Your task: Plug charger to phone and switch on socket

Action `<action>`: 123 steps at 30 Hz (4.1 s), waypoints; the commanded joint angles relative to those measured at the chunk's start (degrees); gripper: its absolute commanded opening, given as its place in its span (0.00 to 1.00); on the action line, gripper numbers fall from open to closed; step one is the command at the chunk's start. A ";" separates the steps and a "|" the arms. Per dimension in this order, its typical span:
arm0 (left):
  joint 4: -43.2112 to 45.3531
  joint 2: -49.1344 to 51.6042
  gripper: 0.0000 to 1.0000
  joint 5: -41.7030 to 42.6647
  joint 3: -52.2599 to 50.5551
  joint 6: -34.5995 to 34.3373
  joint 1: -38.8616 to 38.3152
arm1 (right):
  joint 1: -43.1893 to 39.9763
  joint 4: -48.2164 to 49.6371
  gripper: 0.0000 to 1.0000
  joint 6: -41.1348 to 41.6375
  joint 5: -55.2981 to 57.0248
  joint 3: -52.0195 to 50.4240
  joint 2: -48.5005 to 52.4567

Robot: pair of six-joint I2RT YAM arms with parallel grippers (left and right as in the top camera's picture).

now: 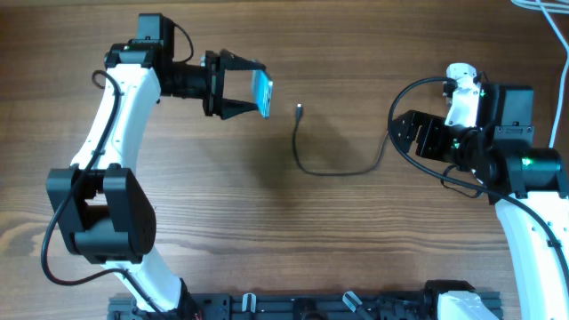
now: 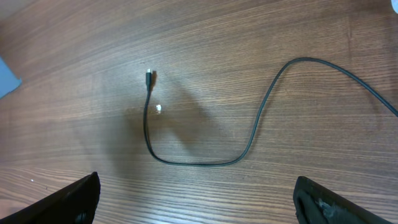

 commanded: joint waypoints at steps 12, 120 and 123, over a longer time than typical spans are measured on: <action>0.00 -1.01 0.35 17.40 1.07 -11.98 0.63 | 0.33 0.04 1.00 1.55 -0.33 1.33 0.44; 4.83 -1.01 0.57 -26.82 1.07 11.28 -7.80 | 27.82 43.34 0.04 55.84 -1.97 4.72 26.14; 5.73 -1.01 0.56 -26.80 1.07 11.17 -7.80 | 27.82 45.40 0.04 66.01 -1.97 4.72 26.14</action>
